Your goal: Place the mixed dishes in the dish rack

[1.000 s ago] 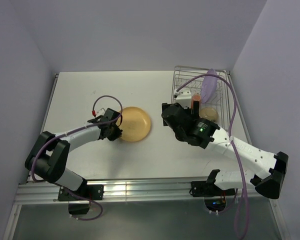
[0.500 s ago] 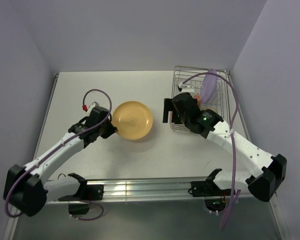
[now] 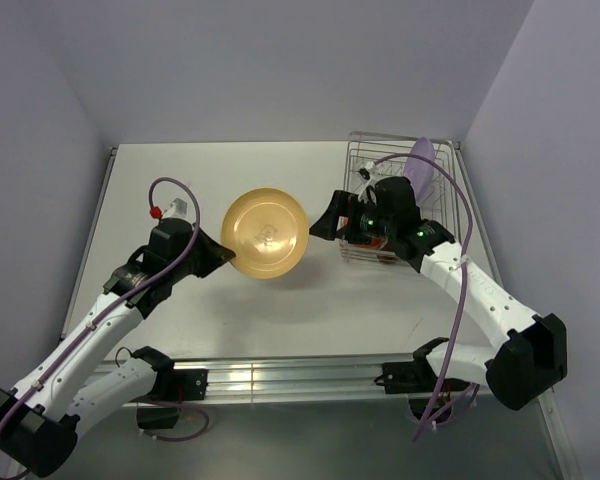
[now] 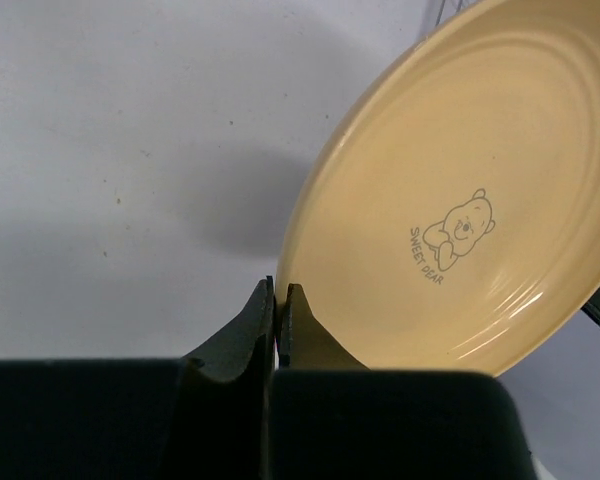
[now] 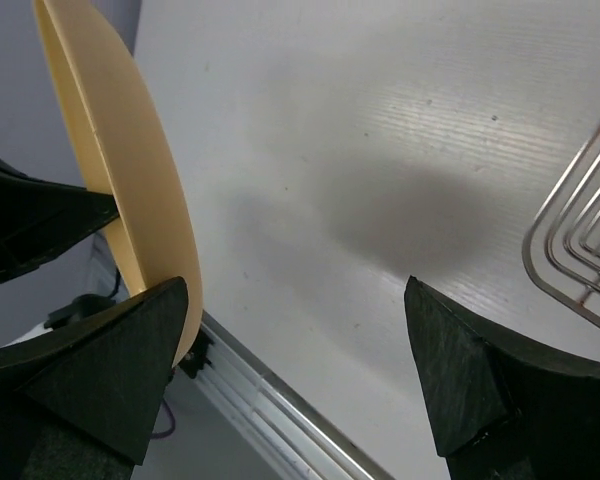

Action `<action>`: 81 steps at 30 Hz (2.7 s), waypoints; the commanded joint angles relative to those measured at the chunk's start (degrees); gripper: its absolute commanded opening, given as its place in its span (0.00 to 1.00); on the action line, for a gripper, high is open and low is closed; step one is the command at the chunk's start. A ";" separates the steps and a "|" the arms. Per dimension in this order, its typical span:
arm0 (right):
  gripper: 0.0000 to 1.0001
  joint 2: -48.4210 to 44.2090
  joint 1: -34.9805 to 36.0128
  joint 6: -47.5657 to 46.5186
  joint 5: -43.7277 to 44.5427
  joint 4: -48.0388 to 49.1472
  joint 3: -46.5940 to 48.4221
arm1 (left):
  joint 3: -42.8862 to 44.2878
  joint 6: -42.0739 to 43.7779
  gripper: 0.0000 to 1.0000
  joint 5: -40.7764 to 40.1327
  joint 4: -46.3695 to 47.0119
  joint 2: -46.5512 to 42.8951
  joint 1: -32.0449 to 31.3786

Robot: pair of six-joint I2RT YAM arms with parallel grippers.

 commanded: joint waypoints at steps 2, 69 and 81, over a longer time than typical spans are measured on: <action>0.97 -2.66 0.00 5.63 -9.53 11.54 -2.06 | 0.51 1.48 0.00 3.87 2.40 -0.14 -0.12; 0.00 9.01 -2.64 -12.01 67.51 -16.92 34.83 | -1.50 0.78 0.97 -3.60 3.45 -1.46 -4.25; 0.00 34.15 -1.85 -16.24 83.80 -28.53 59.71 | -3.53 2.54 0.97 0.18 10.40 4.96 -4.25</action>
